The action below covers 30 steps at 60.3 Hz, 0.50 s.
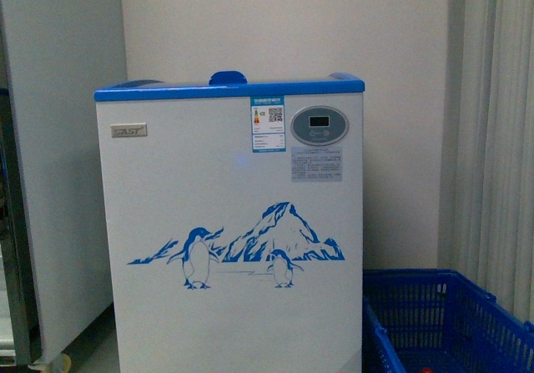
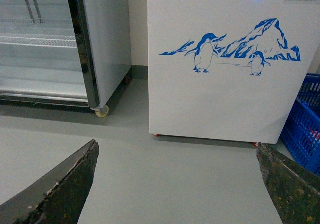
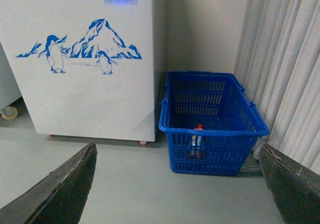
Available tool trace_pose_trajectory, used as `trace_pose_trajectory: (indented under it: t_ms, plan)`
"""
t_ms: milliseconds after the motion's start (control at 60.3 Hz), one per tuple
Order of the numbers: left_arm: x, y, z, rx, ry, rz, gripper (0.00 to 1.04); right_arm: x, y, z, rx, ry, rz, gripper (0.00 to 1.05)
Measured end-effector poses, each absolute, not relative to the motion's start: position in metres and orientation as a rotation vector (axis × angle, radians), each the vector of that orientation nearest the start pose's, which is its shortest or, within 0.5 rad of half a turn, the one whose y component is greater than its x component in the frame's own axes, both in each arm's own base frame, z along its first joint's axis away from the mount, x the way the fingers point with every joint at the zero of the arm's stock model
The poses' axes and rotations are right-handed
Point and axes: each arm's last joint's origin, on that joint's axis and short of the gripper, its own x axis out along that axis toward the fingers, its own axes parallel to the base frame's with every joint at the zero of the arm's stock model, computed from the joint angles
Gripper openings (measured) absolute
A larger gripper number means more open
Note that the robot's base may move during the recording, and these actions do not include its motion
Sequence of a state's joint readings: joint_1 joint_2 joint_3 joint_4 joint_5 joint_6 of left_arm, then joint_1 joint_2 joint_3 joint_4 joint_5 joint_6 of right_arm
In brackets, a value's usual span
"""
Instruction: Put drink in fridge
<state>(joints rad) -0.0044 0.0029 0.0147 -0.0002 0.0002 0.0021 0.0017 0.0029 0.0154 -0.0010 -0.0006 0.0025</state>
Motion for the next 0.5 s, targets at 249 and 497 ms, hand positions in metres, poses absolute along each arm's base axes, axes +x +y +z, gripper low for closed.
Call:
trace_pose_trajectory:
  t_ms: [249,497]
  plan:
    - [0.0970,-0.0004,0.1683,0.002,-0.012,-0.004,0.97,0.0969,0.0002,0.1685,0.002,-0.012,0.002,0.97]
    - [0.0970,-0.0004,0.1683,0.002,-0.012,-0.005,0.97,0.0969,0.0002,0.1685,0.002,-0.012,0.002,0.97]
